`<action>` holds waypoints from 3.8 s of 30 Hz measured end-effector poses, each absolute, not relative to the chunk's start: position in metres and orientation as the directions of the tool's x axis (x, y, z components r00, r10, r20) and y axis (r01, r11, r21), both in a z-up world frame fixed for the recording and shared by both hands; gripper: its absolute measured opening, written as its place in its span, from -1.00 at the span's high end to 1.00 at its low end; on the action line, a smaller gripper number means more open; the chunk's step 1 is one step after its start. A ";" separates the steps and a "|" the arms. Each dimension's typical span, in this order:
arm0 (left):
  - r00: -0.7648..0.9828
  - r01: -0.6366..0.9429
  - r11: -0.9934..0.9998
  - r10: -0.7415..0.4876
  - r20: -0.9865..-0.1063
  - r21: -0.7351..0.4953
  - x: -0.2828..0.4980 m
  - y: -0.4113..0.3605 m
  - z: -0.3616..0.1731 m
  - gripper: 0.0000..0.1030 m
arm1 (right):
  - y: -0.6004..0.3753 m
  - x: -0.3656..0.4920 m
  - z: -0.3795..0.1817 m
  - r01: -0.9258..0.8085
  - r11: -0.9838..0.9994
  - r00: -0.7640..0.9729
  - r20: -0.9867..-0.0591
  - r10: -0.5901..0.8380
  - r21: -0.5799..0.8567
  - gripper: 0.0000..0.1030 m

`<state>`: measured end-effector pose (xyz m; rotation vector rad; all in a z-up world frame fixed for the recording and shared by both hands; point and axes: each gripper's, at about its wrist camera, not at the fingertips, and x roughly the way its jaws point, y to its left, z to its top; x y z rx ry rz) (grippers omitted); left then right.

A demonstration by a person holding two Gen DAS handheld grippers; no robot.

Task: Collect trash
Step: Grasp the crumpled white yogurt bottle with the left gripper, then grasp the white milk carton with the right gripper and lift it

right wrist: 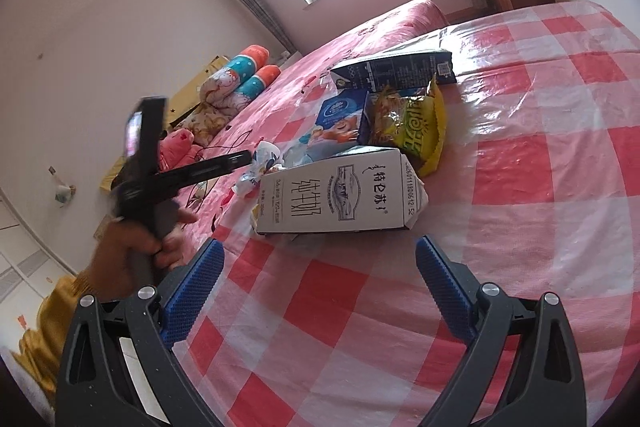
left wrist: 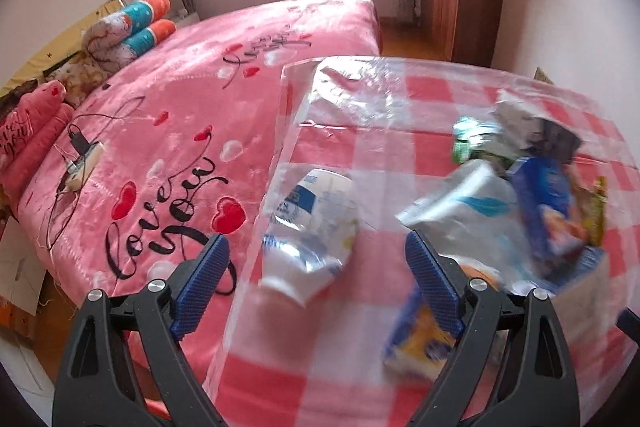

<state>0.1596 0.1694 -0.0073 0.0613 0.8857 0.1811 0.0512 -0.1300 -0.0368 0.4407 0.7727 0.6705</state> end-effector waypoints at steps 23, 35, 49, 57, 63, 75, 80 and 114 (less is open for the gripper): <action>0.583 0.003 0.998 0.048 -0.811 0.061 0.168 0.112 -0.044 -0.28 | -0.151 0.061 -0.039 -0.332 0.720 0.547 -0.497 0.673 0.609 -0.86; 0.568 0.152 0.988 -0.082 -0.819 0.007 0.097 0.039 -0.045 -0.20 | -0.198 0.073 -0.039 -0.172 0.821 0.627 -0.582 0.518 0.545 -0.89; 0.627 0.090 0.992 -0.128 -0.769 -0.092 0.088 0.057 -0.030 -0.18 | -0.197 0.079 -0.014 -0.251 0.884 0.659 -0.600 0.454 0.394 -0.89; 0.653 0.070 0.988 -0.149 -0.743 -0.137 0.075 0.076 -0.019 -0.18 | -0.207 0.073 -0.027 -0.157 0.856 0.606 -0.636 0.478 0.493 -0.89; 0.654 0.079 0.985 -0.166 -0.738 -0.151 0.057 0.080 -0.023 -0.18 | -0.188 0.057 -0.029 -0.151 0.917 0.598 -0.704 0.383 0.370 -0.88; 0.659 0.102 0.978 -0.204 -0.724 -0.182 0.028 0.091 -0.023 -0.19 | -0.228 0.007 -0.034 -0.039 0.963 0.619 -0.750 0.232 0.266 -0.88; 0.661 0.107 0.978 -0.205 -0.722 -0.180 0.014 0.094 -0.023 -0.19 | -0.246 -0.008 -0.034 0.029 0.977 0.633 -0.760 0.145 0.211 -0.88; 0.662 0.136 0.976 -0.219 -0.717 -0.173 -0.048 0.110 -0.027 -0.19 | -0.201 -0.006 -0.049 -0.010 1.000 0.660 -0.751 0.021 0.018 -0.13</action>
